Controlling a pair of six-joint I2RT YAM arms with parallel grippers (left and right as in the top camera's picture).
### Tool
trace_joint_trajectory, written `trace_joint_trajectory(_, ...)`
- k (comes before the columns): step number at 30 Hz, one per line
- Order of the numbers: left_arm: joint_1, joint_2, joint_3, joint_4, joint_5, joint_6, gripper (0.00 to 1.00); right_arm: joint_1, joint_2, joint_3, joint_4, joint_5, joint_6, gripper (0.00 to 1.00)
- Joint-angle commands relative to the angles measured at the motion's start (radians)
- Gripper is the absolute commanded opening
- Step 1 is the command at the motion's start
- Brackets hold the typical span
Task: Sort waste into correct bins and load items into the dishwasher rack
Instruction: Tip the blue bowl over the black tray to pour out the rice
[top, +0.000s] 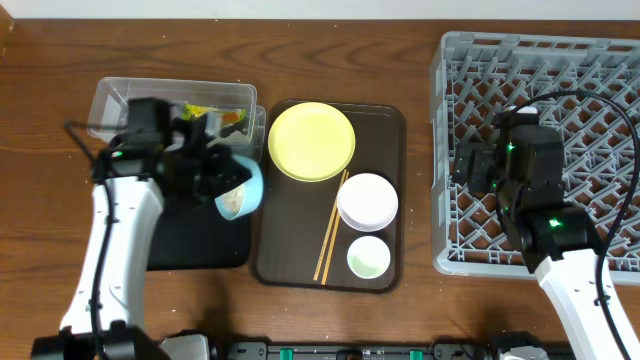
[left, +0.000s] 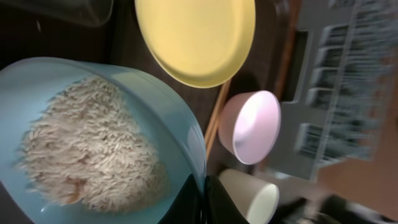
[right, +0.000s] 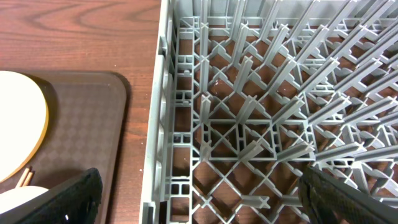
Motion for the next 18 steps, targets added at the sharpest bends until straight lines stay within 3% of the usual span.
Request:
trace_joint_trajectory(1, 0.117, 0.031, -0.079, -0.003, 0.249, 0.113, 0.06, -0.006, -0.008, 0.022, -0.001, -0.002, -0.015, 0.99)
trace_joint_trajectory(10, 0.367, 0.127, -0.221, 0.004, 0.552, 0.275, 0.06, -0.006, -0.008, 0.022, 0.000, -0.002, -0.015, 0.99)
trace_joint_trajectory(18, 0.474, 0.180, -0.229, 0.005, 0.780, 0.278, 0.06, -0.006, -0.008, 0.022, 0.000, -0.002, -0.015, 0.99)
